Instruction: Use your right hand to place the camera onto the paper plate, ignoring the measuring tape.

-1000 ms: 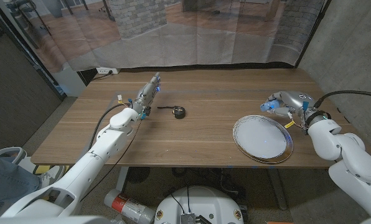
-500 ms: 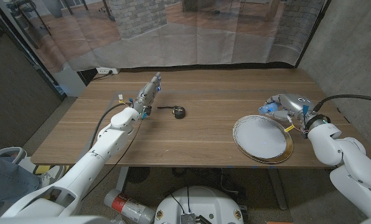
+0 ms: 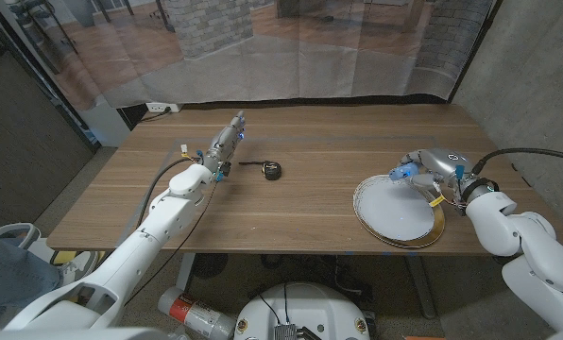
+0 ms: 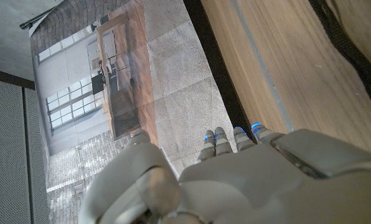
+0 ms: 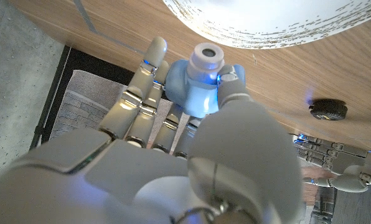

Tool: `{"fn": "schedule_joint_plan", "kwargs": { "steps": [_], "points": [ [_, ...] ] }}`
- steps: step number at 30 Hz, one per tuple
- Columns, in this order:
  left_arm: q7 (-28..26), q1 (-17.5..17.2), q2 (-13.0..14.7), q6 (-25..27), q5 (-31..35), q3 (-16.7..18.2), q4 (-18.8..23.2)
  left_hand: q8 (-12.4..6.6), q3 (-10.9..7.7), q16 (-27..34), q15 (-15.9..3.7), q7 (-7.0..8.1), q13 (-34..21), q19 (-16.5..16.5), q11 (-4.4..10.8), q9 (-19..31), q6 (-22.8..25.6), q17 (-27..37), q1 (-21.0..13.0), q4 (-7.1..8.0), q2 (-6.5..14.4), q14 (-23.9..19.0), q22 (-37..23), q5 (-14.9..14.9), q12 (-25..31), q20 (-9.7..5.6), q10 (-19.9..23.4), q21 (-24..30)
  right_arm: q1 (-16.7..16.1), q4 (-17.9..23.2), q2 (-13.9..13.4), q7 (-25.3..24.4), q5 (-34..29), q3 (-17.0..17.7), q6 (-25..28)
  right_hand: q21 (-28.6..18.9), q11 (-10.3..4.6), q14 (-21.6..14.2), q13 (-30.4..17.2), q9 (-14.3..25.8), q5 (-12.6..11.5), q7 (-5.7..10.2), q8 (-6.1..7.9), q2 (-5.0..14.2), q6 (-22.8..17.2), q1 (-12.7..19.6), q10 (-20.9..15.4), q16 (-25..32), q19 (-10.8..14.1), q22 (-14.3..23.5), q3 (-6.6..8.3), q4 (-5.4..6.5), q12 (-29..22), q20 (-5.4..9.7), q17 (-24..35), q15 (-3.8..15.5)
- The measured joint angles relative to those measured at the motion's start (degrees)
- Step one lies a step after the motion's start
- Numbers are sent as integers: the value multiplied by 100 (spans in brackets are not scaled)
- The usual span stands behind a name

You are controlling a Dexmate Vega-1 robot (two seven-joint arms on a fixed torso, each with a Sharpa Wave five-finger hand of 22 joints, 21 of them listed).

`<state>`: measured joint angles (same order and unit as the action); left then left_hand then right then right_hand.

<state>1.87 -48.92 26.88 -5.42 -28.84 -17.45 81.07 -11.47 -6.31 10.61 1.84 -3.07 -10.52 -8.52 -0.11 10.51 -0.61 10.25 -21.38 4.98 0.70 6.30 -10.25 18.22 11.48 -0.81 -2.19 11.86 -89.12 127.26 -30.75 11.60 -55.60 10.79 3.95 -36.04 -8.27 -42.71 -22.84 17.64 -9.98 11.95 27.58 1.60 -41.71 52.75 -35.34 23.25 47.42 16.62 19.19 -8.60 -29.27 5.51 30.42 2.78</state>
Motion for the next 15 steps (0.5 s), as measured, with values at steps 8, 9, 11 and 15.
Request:
{"fn": "schedule_joint_plan", "kwargs": {
  "steps": [8,9,11,15],
  "points": [
    [27,14,-8,-22,-10,8,-58,0,25,0,0,0,0,0,0,0,0,0,-22,-25,23,0,0,1,0,0,0,0,-51,33,2,165,-66,-38,-15,-22,10,0,0,0,-22,-11,0,1,-12,-1,-50,0,-1,0,0,0,35,2,0,0],
    [34,22,-12,-24,-12,10,-72,0,25,0,0,0,0,0,0,0,0,0,-23,-25,23,0,0,1,0,0,0,0,-58,40,2,193,-73,-47,-15,-23,10,0,0,0,-22,-12,0,1,-13,-2,-50,0,-1,0,0,0,44,2,5,0],
    [34,29,-16,-24,-12,13,-90,0,25,0,0,0,0,0,0,0,0,0,-23,-25,23,0,0,1,0,0,0,0,-58,40,2,229,-82,-47,-15,-22,10,0,0,0,-22,-18,0,2,-19,-2,-50,0,-23,0,0,0,44,24,25,0],
    [58,46,-44,-39,-24,28,-150,0,24,0,0,0,0,0,0,0,0,0,-23,-25,23,0,0,1,0,0,0,0,-69,50,2,334,-130,-73,-13,-66,10,0,0,0,-22,-18,0,3,-19,-3,-50,0,-44,0,0,0,45,3,28,0]
  ]
}}
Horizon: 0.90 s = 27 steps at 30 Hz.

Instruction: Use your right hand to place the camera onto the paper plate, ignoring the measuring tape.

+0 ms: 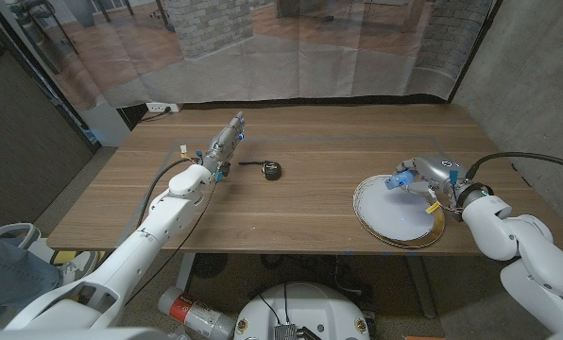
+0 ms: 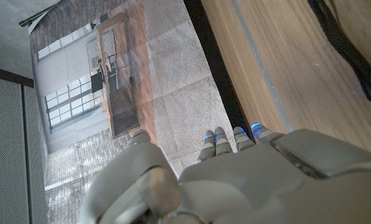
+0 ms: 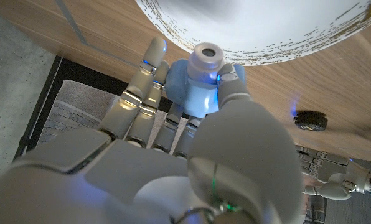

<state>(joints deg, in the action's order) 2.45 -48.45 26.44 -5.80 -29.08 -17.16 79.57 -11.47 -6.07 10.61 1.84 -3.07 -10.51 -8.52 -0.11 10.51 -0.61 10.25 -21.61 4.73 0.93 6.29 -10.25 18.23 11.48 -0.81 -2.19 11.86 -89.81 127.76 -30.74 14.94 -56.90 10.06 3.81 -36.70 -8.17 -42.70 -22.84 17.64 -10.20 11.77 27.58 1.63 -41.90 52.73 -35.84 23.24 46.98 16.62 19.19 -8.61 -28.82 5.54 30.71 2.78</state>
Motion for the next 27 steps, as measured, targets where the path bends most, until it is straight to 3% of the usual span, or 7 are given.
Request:
{"fn": "schedule_joint_plan", "kwargs": {
  "steps": [27],
  "points": [
    [134,25,-30,-105,-57,39,-44,0,0,0,0,-21,0,0,0,0,21,0,0,0,0,0,0,1,0,0,0,0,-181,96,-16,328,-189,-106,110,-90,11,0,-1,0,13,29,0,7,-30,-7,-52,-38,-18,-14,0,0,-1,-3,27,0]
  ]
}}
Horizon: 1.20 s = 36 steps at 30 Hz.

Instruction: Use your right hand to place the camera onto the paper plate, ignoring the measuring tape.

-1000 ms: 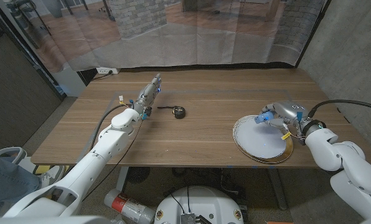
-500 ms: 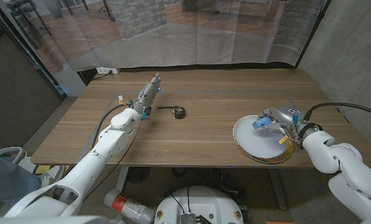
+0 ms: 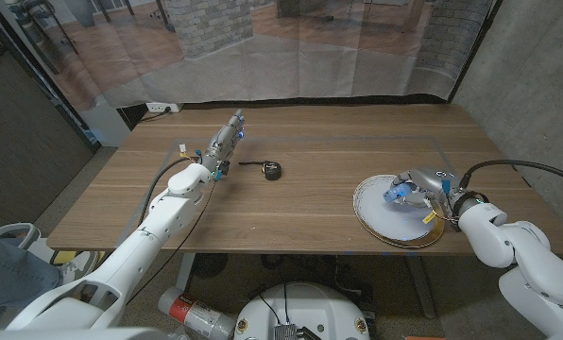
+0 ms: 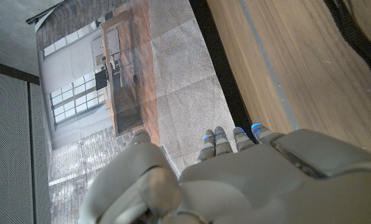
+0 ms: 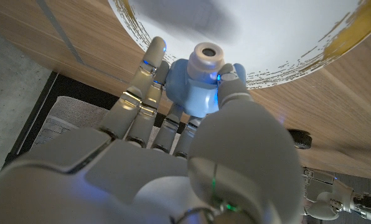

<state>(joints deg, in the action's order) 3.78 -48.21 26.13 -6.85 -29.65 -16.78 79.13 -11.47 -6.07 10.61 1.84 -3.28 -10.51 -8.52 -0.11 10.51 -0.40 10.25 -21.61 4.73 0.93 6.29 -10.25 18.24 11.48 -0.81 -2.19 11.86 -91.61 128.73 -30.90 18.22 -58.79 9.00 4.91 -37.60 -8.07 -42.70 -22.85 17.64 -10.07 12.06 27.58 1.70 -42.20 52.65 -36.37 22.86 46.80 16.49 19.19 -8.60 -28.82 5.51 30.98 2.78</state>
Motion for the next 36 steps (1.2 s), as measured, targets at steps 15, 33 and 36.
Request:
{"fn": "schedule_joint_plan", "kwargs": {
  "steps": [15,33,36],
  "points": [
    [0,-22,13,18,5,13,0,0,43,0,0,0,0,0,0,0,0,0,0,6,0,0,0,0,0,0,0,0,92,-181,-65,132,-67,-183,102,-77,11,-32,0,0,-14,-21,0,0,-23,0,-34,-10,-33,1,0,0,23,-27,26,31],
    [-29,-21,29,27,27,26,-77,0,41,0,0,0,0,-12,0,0,0,0,0,8,0,0,0,-24,0,-12,0,0,279,-363,-256,408,-119,-393,341,-143,-1,-52,0,0,-35,-28,0,0,-30,0,-45,-11,-82,-27,0,0,84,-19,51,11],
    [-20,-9,21,27,25,27,-107,0,42,0,0,0,0,-12,0,0,0,0,0,6,0,0,0,-24,0,-12,0,0,299,-373,-282,444,-121,-415,376,-178,5,-52,0,0,-36,-28,0,0,-30,0,-53,-11,-82,-27,0,0,84,-19,51,11]
  ]
}}
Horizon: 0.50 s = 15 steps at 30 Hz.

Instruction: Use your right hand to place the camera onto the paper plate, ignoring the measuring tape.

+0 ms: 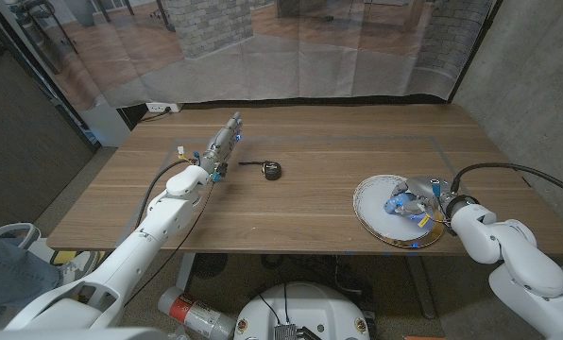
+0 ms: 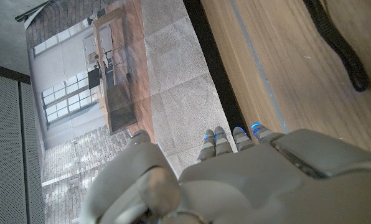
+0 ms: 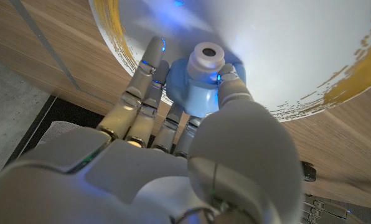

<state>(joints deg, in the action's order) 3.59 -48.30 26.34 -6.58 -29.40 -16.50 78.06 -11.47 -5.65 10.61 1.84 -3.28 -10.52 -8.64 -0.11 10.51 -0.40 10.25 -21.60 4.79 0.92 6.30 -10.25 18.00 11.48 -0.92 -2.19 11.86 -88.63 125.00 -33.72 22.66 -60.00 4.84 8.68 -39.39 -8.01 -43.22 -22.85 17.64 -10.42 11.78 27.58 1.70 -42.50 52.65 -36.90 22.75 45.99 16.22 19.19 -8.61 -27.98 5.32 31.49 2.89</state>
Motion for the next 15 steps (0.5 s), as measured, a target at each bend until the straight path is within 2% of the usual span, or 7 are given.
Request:
{"fn": "schedule_joint_plan", "kwargs": {
  "steps": [6,8,9,10,12,15],
  "points": [
    [20,17,-19,-6,-3,1,-41,0,14,0,0,0,0,0,0,0,0,0,0,-14,0,0,0,0,0,0,0,0,29,-12,-60,46,0,-38,50,-54,-4,0,0,0,0,0,0,0,2,0,-8,0,0,-21,-17,17,-1,0,22,0],
    [25,20,-24,-6,-3,1,-51,0,14,0,0,2,0,0,0,0,2,0,0,-14,0,0,0,0,0,0,0,0,31,-14,-75,46,-1,-45,50,-76,-4,0,0,5,0,20,3,0,157,0,-8,-35,-1,-27,-23,23,17,-1,29,0],
    [27,25,-28,-9,-3,1,-56,0,14,0,0,23,0,0,-12,0,23,0,0,-14,0,0,0,0,0,0,12,0,31,-15,-85,62,0,-49,74,-99,-5,0,0,150,0,28,2,0,265,0,-7,-40,-22,-28,-24,24,58,-21,40,0],
    [28,25,-28,-12,-3,1,-56,0,14,0,0,22,0,0,-12,0,22,0,0,-14,0,0,0,0,0,0,12,0,31,-15,-91,62,0,-50,74,-112,-8,0,0,218,0,26,-41,1,352,-1,-1,-44,-23,-28,-24,24,70,-22,46,0],
    [31,25,-28,-17,-3,1,-56,0,14,0,0,22,0,0,-12,0,22,0,0,-13,0,0,0,0,0,0,12,0,31,-15,-103,62,0,-53,74,-153,-5,2,-33,232,1,31,-213,62,550,-62,105,-85,-43,-49,-31,31,117,-40,53,0],
    [33,25,-28,-18,-3,1,-56,0,14,0,0,22,0,0,-12,0,21,0,0,-13,0,0,0,0,0,0,12,0,30,-14,-124,62,0,-55,74,-188,35,37,-128,112,1,45,-408,63,776,-63,246,-146,-84,-60,-31,32,205,-38,51,32]
  ]
}}
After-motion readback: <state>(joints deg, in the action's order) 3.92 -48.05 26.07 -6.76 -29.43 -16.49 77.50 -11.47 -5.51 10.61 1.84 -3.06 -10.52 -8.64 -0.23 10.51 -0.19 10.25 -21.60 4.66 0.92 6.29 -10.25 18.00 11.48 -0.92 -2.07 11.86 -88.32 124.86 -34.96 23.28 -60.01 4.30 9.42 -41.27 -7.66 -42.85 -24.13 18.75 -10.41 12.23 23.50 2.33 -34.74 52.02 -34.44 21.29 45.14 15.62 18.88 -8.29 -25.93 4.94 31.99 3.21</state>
